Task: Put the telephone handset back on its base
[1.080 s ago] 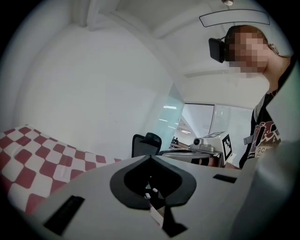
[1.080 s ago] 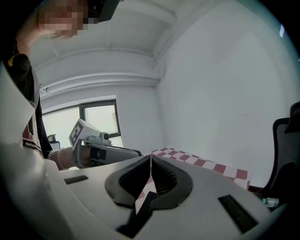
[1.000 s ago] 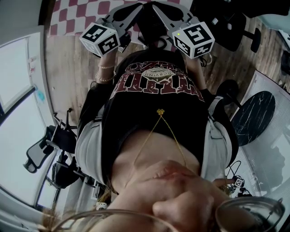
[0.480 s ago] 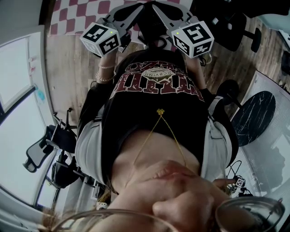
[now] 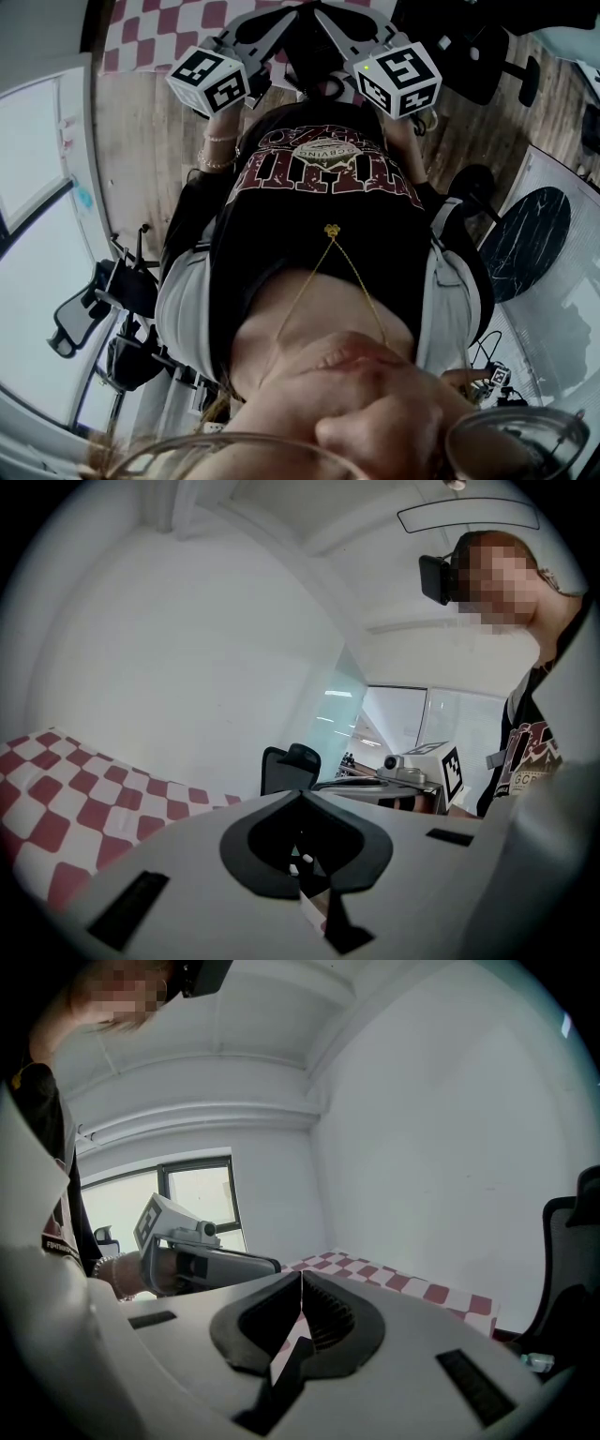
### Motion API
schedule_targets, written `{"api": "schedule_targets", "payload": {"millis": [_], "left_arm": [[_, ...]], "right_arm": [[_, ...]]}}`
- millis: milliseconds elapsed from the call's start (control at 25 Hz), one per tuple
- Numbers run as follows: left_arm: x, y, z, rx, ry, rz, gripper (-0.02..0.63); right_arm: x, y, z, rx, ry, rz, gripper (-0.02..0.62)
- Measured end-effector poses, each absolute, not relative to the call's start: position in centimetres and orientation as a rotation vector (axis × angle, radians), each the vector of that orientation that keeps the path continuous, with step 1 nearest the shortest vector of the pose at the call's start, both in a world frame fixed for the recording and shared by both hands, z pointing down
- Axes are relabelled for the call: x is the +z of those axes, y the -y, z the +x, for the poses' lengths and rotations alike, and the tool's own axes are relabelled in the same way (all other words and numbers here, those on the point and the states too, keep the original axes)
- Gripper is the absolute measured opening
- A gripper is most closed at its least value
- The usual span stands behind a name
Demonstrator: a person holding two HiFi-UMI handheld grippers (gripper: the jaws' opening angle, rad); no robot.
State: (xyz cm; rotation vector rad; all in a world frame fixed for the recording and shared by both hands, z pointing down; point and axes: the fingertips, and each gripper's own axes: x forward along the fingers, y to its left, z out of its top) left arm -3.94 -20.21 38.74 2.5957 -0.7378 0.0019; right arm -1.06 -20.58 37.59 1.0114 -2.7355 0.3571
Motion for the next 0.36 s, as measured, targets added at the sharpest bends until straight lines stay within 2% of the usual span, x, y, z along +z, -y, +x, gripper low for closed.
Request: {"api": "schedule_targets", "payload": {"millis": [360], "left_arm": [[38.77, 19.98, -3.74, -0.001, 0.737, 2.596, 0.011]], "right_arm": [[37.70, 20.27, -1.05, 0.356, 2.733, 1.001, 0.021]]}}
